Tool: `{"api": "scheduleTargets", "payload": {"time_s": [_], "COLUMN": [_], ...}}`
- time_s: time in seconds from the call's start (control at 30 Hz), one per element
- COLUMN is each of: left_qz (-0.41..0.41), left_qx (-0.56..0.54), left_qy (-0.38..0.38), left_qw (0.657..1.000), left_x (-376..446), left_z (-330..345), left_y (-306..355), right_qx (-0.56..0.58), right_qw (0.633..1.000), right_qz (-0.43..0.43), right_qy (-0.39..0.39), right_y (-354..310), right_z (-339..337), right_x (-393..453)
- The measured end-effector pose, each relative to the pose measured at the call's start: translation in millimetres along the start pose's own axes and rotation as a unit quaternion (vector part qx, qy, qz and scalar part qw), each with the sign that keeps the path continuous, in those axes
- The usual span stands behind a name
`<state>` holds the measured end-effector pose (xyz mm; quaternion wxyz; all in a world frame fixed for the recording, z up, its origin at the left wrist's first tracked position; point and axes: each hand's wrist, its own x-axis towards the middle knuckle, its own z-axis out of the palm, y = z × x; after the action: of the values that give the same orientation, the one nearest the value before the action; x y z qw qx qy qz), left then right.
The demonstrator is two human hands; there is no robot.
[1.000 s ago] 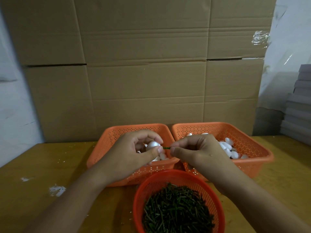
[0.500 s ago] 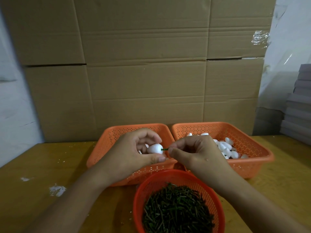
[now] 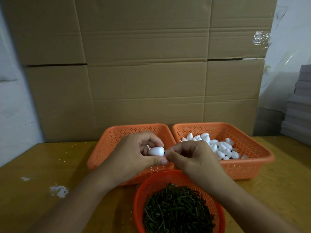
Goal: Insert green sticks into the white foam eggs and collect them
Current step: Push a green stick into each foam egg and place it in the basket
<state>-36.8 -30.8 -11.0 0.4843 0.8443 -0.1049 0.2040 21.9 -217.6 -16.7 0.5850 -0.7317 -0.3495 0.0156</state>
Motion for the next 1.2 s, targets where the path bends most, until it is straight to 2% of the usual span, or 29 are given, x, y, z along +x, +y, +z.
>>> {"api": "scheduleTargets", "payload": {"time_s": [0.23,0.43,0.57,0.7,0.87,1.03,1.2], "left_qz": [-0.007,0.007,0.000,-0.003,-0.009,-0.025,-0.013], "left_qx": [0.013,0.027,-0.017,-0.077,-0.115,-0.138,-0.135], "left_qy": [0.010,0.020,0.006,0.030,0.023,0.025,0.024], "left_qw": [1.000,0.999,1.000,0.997,0.993,0.990,0.990], "left_x": [-0.8,-1.2,0.4,1.5,1.1,1.4,0.5], "left_z": [-0.4,-3.2,-5.2,-4.9,-2.4,-3.1,-1.2], "left_y": [2.0,4.4,2.7,4.4,10.0,12.1,11.8], "right_qx": [0.016,0.115,0.127,0.174,0.170,0.201,0.180], "right_qw": [0.999,0.989,0.988,0.979,0.976,0.972,0.979], "right_qz": [0.036,0.092,0.089,0.105,0.131,0.116,0.091], "right_qy": [-0.010,-0.005,0.010,0.010,-0.041,-0.026,-0.005], "right_y": [0.4,-3.2,-5.4,-6.3,-7.1,-8.4,-7.3], "right_z": [7.3,7.9,7.4,7.6,12.7,13.9,14.1], "right_x": [-1.5,-5.1,-5.4,-5.1,-8.1,-7.7,-8.1]}}
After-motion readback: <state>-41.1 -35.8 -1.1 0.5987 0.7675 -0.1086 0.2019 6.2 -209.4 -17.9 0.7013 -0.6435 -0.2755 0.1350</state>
